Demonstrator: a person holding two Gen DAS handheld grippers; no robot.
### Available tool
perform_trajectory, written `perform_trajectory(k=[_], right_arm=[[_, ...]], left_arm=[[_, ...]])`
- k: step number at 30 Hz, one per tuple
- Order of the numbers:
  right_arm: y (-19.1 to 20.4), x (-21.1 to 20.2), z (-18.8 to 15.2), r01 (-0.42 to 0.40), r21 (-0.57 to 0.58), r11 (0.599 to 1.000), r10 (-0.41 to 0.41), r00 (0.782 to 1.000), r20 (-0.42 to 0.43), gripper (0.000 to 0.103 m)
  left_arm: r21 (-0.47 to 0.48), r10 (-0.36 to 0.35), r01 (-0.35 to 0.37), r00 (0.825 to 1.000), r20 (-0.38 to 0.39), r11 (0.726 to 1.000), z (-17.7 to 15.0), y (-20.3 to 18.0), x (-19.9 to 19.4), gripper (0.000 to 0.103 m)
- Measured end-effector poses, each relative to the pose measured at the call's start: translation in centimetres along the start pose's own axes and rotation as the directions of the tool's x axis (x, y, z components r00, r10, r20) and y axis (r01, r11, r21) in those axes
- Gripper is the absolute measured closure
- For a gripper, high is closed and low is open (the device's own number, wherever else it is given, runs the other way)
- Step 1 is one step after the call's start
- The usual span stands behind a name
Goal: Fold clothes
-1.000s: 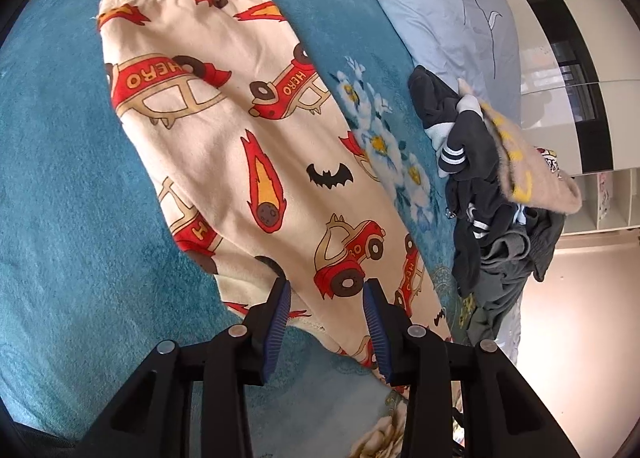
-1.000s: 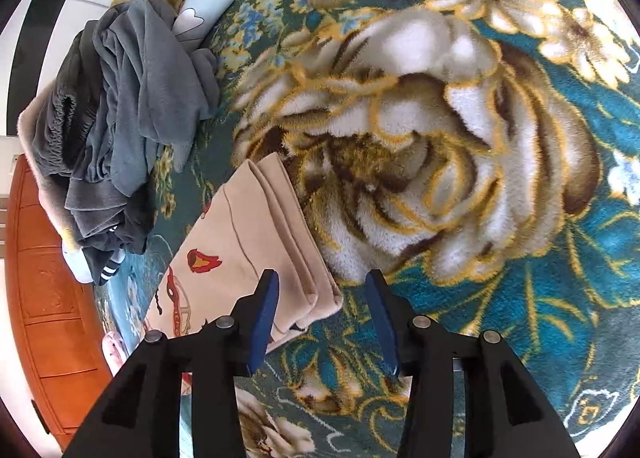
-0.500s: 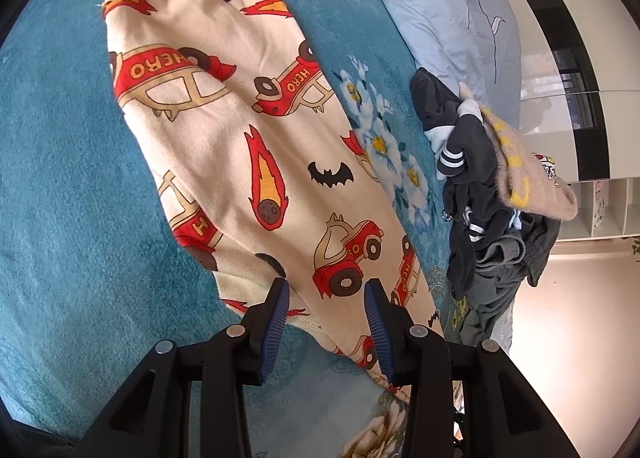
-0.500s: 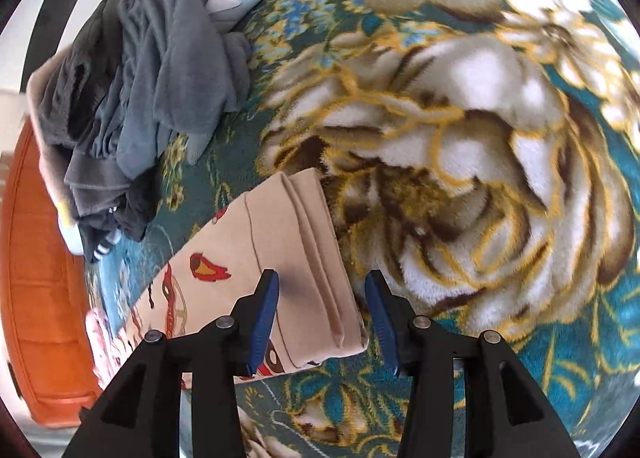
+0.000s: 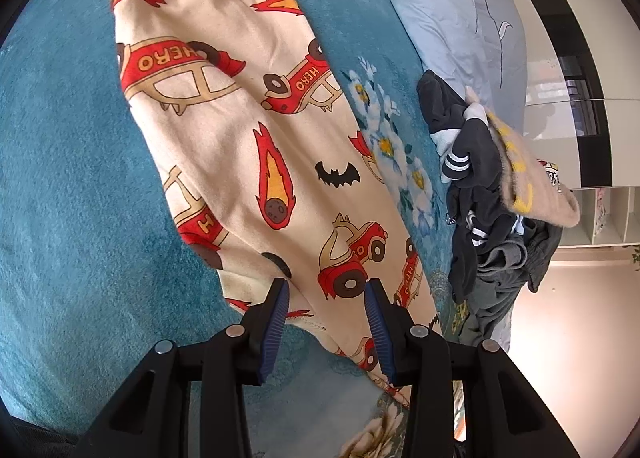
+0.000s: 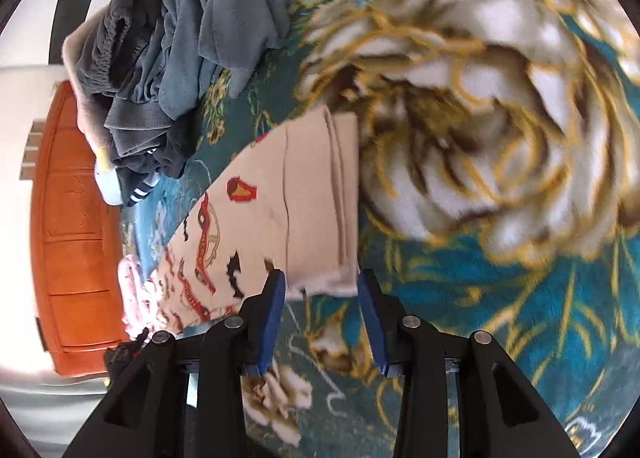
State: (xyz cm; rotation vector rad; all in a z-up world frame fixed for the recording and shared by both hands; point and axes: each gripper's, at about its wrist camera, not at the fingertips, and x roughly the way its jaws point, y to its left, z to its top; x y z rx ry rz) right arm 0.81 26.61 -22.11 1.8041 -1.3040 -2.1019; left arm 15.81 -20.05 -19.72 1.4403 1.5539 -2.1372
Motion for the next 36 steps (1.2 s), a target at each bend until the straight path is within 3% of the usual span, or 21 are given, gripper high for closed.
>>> perform_trajectory(k=[5,11,20,22,26,34,35,36], right_arm=[[-1.2,2.0,-1.4,-0.112,0.136,0.984,0.114,0.993,-0.008,0.063],[-0.6,1.3,-0.3,-0.123,0.201,0.972,0.095,0.985,0.145,0.063],[0.5,0.1,1.1,-0.137,0.181,0.974,0.090,0.965,0.246,0.062],[-0.3,-0.2,1.1,-0.113,0.191,0.975,0.063,0.966,0.251,0.062],[-1.7,0.7,1.4,-0.147,0.213,0.966,0.102,0.973,0.209,0.062],[0.3,2.7,2.9,-0.105,0.120,0.987,0.086,0.985,0.147,0.062],[0.6,2.8,2.9,-0.085,0.115,0.990,0.068,0.987,0.144,0.065],[1.1,2.8,2.9,-0.042,0.098,0.994,0.029,0.991,0.134,0.077]], left_arm=[[0.020,0.020,-0.020,1.000,-0.009,1.000,-0.2,-0.3,0.1,0.060],[0.019,0.023,-0.023,1.000,-0.006,1.000,-0.2,-0.2,-0.1,0.057],[0.007,0.024,-0.024,1.000,-0.010,1.000,-0.2,-0.1,0.0,0.056],[0.005,0.024,-0.024,1.000,-0.011,1.000,-0.2,0.0,0.0,0.056],[0.006,0.028,-0.028,1.000,-0.013,1.000,-0.3,0.0,0.0,0.056],[0.000,0.033,-0.033,0.999,-0.011,0.999,-0.3,0.0,0.0,0.056],[0.002,0.034,-0.034,0.999,-0.012,0.999,-0.3,-0.1,0.1,0.056],[0.006,0.036,-0.036,0.999,-0.013,0.999,-0.3,-0.1,0.1,0.056]])
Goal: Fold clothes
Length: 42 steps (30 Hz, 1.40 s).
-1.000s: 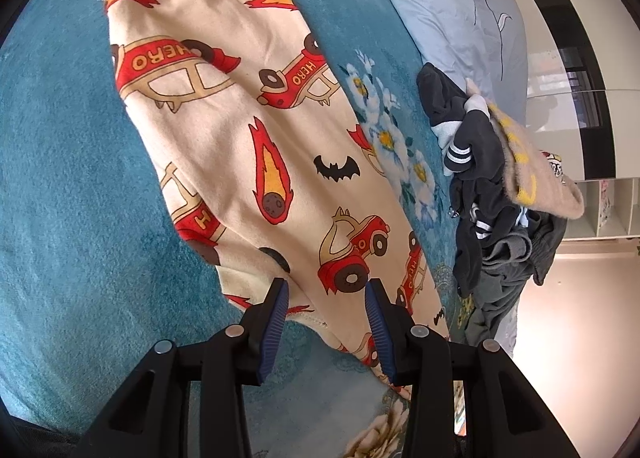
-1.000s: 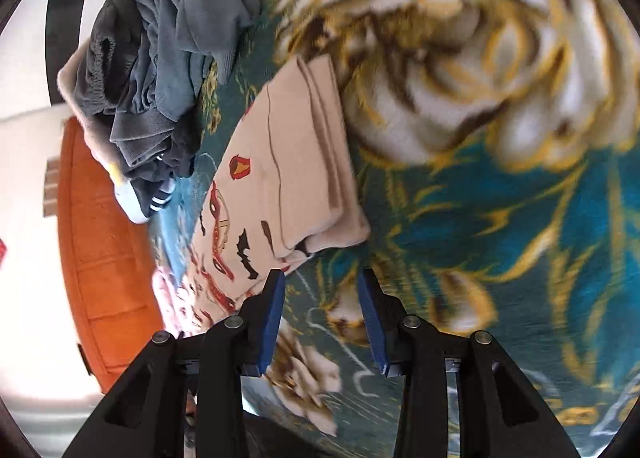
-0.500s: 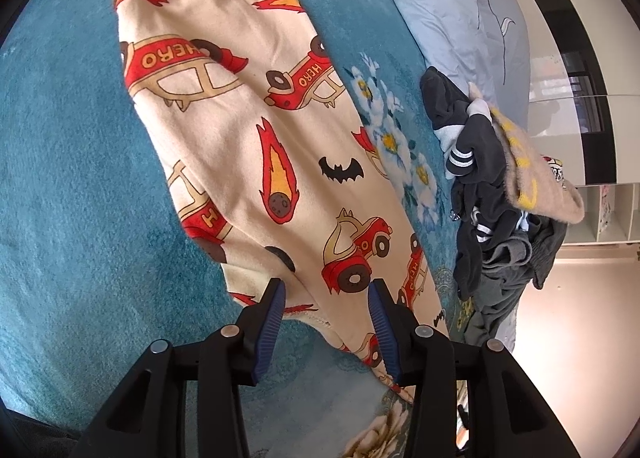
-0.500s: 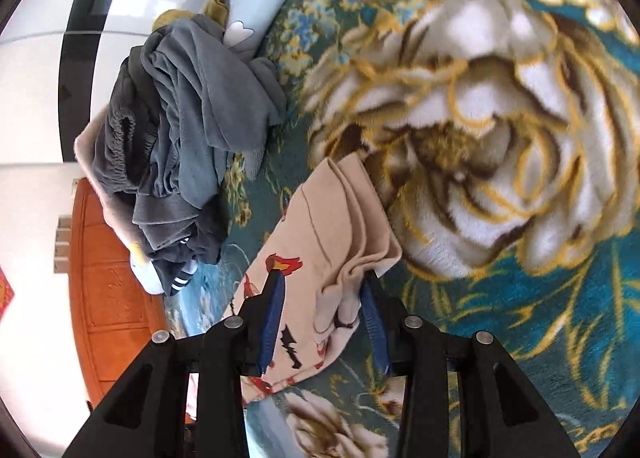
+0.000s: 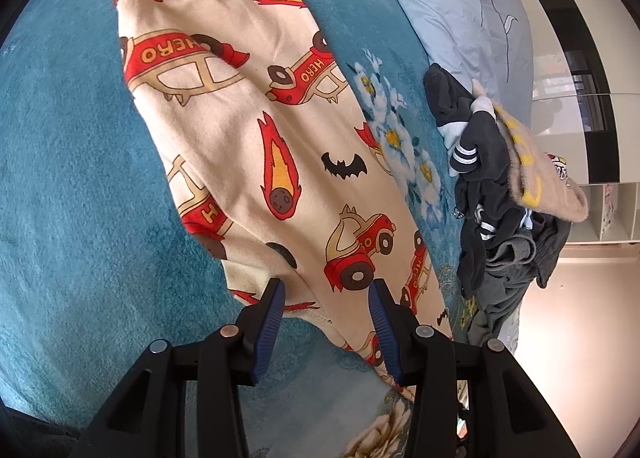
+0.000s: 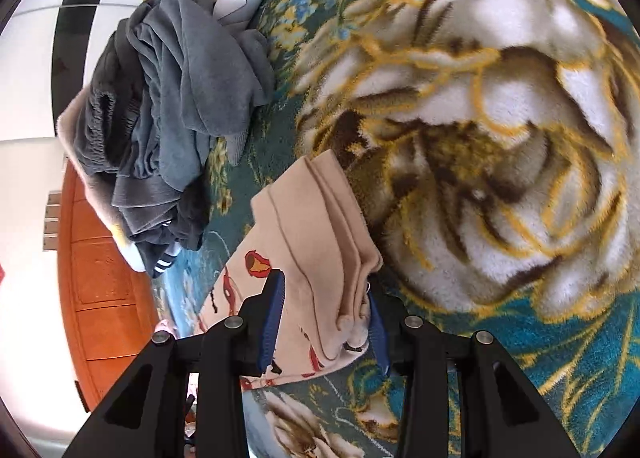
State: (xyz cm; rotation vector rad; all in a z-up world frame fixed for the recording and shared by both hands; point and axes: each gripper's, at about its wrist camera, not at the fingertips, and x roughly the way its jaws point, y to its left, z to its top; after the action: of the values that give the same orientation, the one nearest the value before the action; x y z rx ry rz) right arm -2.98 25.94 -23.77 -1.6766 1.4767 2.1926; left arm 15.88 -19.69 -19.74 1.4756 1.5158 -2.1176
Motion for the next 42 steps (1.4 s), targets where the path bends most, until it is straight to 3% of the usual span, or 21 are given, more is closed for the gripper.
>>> perform_trajectory(k=[1,3,8,13,17,19,20,22,25,27,32,36,39,42], right_arm=[[0.5,0.1,-0.1,0.047,-0.028,0.999,-0.047,0.999,-0.007,0.086],[1.2,-0.3,-0.3,0.074,-0.050,0.996,-0.074,0.997,-0.011,0.092],[1.3,-3.9,0.3,0.098,-0.015,0.995,-0.097,0.994,0.050,0.094],[-0.2,-8.5,1.6,0.209,-0.014,0.978,-0.206,0.973,0.107,0.094],[-2.4,-11.5,2.4,0.242,0.039,0.970,-0.245,0.956,0.163,0.094],[-0.9,-11.8,2.2,0.265,0.004,0.964,-0.262,0.948,0.179,0.094],[1.1,-11.2,1.9,0.296,-0.055,0.954,-0.283,0.943,0.178,0.094],[6.1,-9.7,0.8,0.291,-0.228,0.929,-0.259,0.952,0.161,0.094],[14.0,-6.4,-2.7,0.235,-0.484,0.843,-0.207,0.972,0.111,0.093],[17.9,-3.2,-5.5,0.174,-0.581,0.795,-0.179,0.983,0.048,0.093],[22.6,6.3,-11.0,0.090,-0.637,0.766,-0.192,0.977,-0.093,0.093],[24.6,11.4,-15.4,0.081,-0.665,0.742,-0.224,0.966,-0.132,0.093],[25.4,14.1,-17.7,0.122,-0.707,0.697,-0.282,0.953,-0.114,0.093],[25.1,16.3,-18.5,0.139,-0.696,0.704,-0.310,0.942,-0.126,0.089]], left_arm=[[0.002,0.002,-0.002,1.000,-0.001,1.000,0.0,0.0,0.0,0.055],[0.005,0.004,-0.004,1.000,-0.003,1.000,0.0,-0.1,0.0,0.055],[0.022,-0.017,0.017,1.000,-0.002,1.000,-0.1,-0.4,-0.2,0.055],[0.067,-0.045,0.046,0.999,-0.004,0.997,-0.3,-1.2,-0.4,0.053],[0.109,-0.004,0.008,0.999,-0.032,0.994,-0.7,-2.2,0.7,0.053],[0.150,0.039,-0.031,0.998,-0.051,0.988,-1.1,-2.8,1.4,0.053],[0.169,0.055,-0.045,0.997,-0.059,0.985,-1.4,-3.0,1.6,0.053],[0.201,0.083,-0.068,0.994,-0.069,0.977,-1.8,-3.4,2.0,0.053],[0.199,0.088,-0.074,0.994,-0.061,0.977,-1.8,-3.4,1.7,0.053],[0.168,0.074,-0.066,0.996,-0.043,0.984,-1.6,-2.9,1.2,0.053],[0.072,0.021,-0.021,1.000,-0.004,0.997,-1.2,-1.4,-0.1,0.053],[0.023,-0.015,0.014,1.000,0.007,1.000,-1.2,-0.7,-0.4,0.052],[0.020,-0.016,0.016,1.000,0.005,1.000,-1.2,-0.7,-0.2,0.051],[0.023,-0.014,0.014,1.000,0.003,1.000,-1.3,-0.8,-0.1,0.050]])
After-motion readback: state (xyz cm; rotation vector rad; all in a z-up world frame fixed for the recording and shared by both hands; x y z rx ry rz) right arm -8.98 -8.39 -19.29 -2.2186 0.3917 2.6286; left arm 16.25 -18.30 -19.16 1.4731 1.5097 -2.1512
